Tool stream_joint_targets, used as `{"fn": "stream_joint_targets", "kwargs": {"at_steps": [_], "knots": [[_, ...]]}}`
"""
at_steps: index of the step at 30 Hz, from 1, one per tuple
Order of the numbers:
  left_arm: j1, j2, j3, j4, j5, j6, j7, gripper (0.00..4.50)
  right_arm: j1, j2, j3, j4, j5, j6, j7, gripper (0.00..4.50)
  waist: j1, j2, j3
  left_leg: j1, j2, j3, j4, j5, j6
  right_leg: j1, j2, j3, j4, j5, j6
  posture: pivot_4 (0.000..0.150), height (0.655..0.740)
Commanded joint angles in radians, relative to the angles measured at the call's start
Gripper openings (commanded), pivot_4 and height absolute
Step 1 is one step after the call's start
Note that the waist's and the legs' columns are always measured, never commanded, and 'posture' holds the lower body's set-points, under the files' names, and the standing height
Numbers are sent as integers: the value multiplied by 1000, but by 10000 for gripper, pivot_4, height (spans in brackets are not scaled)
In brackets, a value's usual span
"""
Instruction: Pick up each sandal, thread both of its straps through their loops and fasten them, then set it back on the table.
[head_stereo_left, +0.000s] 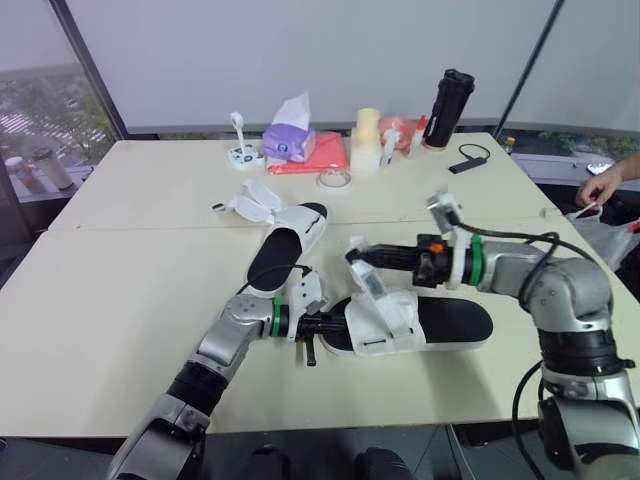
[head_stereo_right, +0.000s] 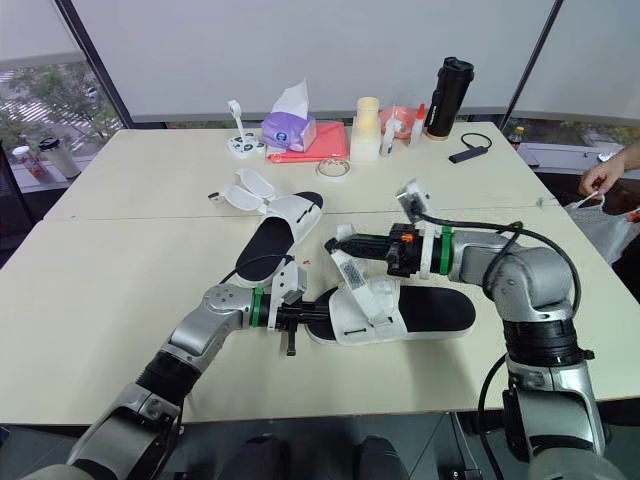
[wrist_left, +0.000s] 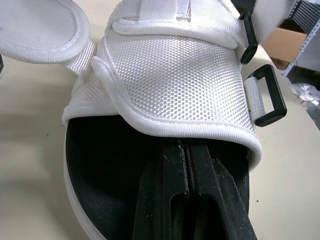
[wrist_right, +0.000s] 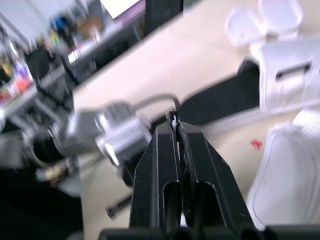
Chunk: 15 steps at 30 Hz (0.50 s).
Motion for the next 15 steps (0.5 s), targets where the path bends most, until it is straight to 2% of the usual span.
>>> {"fn": "stream_joint_targets", "kwargs": {"at_steps": [1, 6, 12, 15], "knots": [[20, 6, -21, 32, 40, 16, 17, 0, 15, 13, -93, -43, 66, 9, -68, 195, -1, 0, 0, 0, 0, 0, 0, 0, 0, 0, 0, 0, 0, 0, 0, 1500, 7400], [17, 3, -25, 38, 41, 13, 15, 0, 38, 32, -115, -31, 60, -10, -150, 195, -1, 0, 0, 0, 0, 0, 0, 0, 0, 0, 0, 0, 0, 0, 0, 1500, 7400], [15, 3, -25, 40, 43, 11, 13, 0, 33, 68, -103, 63, -37, -88, -265, 195, -1, 0, 0, 0, 0, 0, 0, 0, 0, 0, 0, 0, 0, 0, 0, 1500, 7400], [17, 7, -23, 37, 42, 11, 14, 0, 37, 66, -86, 103, -82, -141, -268, 195, -3, 0, 0, 0, 0, 0, 0, 0, 0, 0, 0, 0, 0, 0, 0, 1500, 7400]]}}
